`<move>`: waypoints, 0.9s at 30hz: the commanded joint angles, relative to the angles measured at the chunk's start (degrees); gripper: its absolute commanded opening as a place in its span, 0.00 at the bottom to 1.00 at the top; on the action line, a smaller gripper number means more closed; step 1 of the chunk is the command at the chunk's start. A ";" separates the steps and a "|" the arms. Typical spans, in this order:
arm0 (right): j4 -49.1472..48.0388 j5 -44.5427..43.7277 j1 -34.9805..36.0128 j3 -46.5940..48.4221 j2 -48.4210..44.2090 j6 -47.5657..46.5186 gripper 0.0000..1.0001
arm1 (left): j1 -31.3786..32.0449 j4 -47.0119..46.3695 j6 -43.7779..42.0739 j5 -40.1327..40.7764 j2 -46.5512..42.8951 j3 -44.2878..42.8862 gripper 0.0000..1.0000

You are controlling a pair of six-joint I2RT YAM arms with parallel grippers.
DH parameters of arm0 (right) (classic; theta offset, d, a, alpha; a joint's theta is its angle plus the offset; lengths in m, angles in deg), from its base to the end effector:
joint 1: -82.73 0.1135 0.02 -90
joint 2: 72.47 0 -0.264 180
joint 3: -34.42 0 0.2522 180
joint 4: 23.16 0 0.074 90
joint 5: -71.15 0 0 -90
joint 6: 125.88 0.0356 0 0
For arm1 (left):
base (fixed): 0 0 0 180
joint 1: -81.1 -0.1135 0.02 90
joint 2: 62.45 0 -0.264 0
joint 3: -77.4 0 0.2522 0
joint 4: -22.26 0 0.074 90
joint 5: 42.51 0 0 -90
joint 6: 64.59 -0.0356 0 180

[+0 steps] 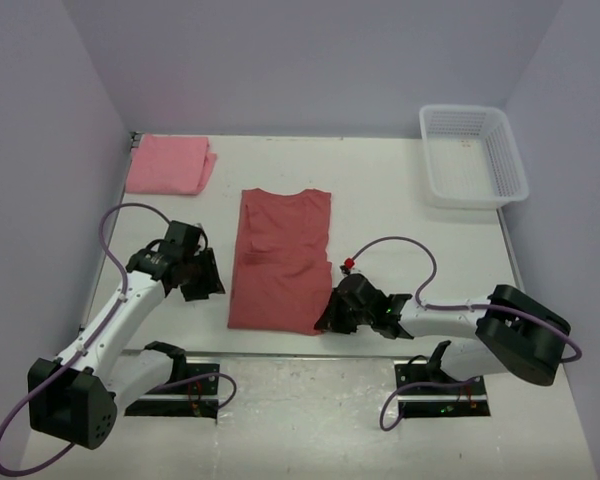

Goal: Fold and stack the t-shirts
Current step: Grab one side of the 2/3 rectangular tshirt with both arms

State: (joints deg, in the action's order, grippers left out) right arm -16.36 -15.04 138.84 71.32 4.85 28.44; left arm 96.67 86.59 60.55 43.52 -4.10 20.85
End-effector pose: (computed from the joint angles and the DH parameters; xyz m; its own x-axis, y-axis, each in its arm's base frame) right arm 0.1254 0.1909 0.1272 -0.9465 0.2036 -0.2504 -0.0010 0.7740 0.6332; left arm 0.1707 -0.0501 0.2302 -0.8900 -0.3481 -0.2945 -0.2660 0.9210 -0.2847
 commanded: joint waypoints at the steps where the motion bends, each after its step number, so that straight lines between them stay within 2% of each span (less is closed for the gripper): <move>1: 6.78 -3.11 0.40 -1.95 1.43 0.20 0.05 | 0.25 2.16 0.81 0.37 -1.30 1.03 0.47; 2: 6.79 -3.46 0.48 -1.69 1.34 0.28 0.00 | 0.25 2.26 0.64 0.28 -1.39 1.38 0.47; 7: 8.89 -3.73 0.40 -0.73 2.22 -0.33 0.00 | 0.25 4.27 -0.51 1.51 -1.57 1.30 0.48; 21: 9.43 -3.73 0.48 0.95 2.66 -1.82 0.00 | 0.34 2.35 -0.86 -12.63 -1.22 6.13 0.50; 23: 9.86 -3.73 0.40 0.77 2.66 -1.82 0.00 | 0.34 1.29 -0.77 -14.22 -1.92 6.74 0.52; 25: 10.04 -3.73 0.40 0.51 2.57 -1.56 0.00 | 0.34 0.24 0.02 -15.63 -2.36 7.54 0.59; 27: 9.86 -3.73 0.48 0.42 2.05 -1.56 0.00 | 0.34 -0.99 0.11 -17.73 -1.49 8.94 0.58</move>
State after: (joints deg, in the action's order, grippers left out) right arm -13.78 -15.08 138.98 73.57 6.53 28.61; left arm 96.67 88.36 60.35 31.20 -5.41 28.30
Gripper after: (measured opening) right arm 0.017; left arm 0.583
